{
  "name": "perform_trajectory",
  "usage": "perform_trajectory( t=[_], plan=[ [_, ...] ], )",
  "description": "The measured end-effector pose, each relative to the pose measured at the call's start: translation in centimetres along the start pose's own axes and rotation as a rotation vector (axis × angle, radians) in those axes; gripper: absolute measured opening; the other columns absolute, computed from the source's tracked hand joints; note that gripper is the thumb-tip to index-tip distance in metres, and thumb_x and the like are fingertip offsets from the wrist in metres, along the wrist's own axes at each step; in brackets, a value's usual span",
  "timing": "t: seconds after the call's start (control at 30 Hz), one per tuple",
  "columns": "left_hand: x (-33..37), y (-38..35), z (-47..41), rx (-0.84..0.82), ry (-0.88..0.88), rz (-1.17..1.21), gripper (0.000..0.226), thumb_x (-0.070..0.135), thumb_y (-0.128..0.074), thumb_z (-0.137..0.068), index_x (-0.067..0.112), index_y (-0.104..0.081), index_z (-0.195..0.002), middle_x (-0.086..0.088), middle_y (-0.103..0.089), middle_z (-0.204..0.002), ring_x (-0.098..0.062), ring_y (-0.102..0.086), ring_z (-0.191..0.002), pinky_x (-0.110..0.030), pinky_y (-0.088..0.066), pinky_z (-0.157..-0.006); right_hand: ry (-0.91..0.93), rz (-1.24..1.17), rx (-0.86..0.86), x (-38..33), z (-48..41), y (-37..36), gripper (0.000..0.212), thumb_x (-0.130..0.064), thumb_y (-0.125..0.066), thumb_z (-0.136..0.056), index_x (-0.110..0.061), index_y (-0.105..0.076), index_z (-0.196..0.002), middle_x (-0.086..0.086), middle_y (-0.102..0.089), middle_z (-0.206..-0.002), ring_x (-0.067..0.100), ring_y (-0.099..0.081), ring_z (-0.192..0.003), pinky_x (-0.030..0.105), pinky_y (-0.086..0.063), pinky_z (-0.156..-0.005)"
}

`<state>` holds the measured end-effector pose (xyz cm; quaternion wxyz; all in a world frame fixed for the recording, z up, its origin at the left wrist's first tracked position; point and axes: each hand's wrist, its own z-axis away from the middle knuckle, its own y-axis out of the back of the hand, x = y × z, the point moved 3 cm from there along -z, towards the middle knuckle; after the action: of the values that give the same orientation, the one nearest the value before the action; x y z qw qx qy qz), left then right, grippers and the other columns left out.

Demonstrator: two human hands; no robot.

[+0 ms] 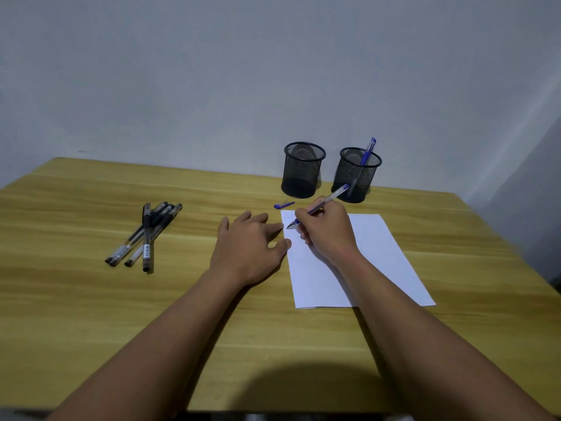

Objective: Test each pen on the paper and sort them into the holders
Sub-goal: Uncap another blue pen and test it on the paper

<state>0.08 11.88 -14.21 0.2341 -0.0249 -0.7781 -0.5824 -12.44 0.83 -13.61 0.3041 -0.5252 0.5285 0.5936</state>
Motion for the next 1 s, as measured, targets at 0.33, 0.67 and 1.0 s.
perform_trajectory(
  t=[0.33,0.67,1.0],
  plan=[
    [-0.16,-0.19,-0.19,-0.017,0.011,-0.009,0.051,0.062,-0.047,-0.09,0.041,-0.058,-0.135,0.006,-0.043,-0.154,-0.023,-0.024,-0.149,-0.056,-0.013,-0.118,0.019,0.01,-0.016,0.24,0.0,-0.1,0.013,-0.014,-0.068,-0.085,-0.015,-0.061,-0.075,0.012,-0.069,-0.06,0.029,-0.065,-0.056,0.043,-0.054,-0.059],
    [-0.17,-0.13,-0.19,-0.02,0.017,-0.015,0.051,0.062,-0.046,-0.09,0.041,-0.058,-0.135,0.006,-0.042,-0.155,-0.022,-0.024,-0.149,-0.056,-0.012,-0.118,0.026,0.036,0.048,0.38,-0.12,0.21,0.018,-0.01,-0.067,-0.089,-0.013,-0.057,-0.074,0.009,-0.066,-0.057,0.021,-0.06,-0.048,0.036,-0.052,-0.054],
    [-0.08,-0.15,-0.19,-0.036,0.026,-0.024,0.051,0.062,-0.046,-0.09,0.042,-0.057,-0.136,0.007,-0.04,-0.156,-0.021,-0.023,-0.15,-0.055,-0.012,-0.119,0.004,0.108,0.112,0.23,-0.17,0.53,0.014,-0.016,-0.067,-0.094,-0.007,-0.065,-0.083,0.007,-0.07,-0.064,0.011,-0.062,-0.046,0.024,-0.052,-0.051]
  ],
)
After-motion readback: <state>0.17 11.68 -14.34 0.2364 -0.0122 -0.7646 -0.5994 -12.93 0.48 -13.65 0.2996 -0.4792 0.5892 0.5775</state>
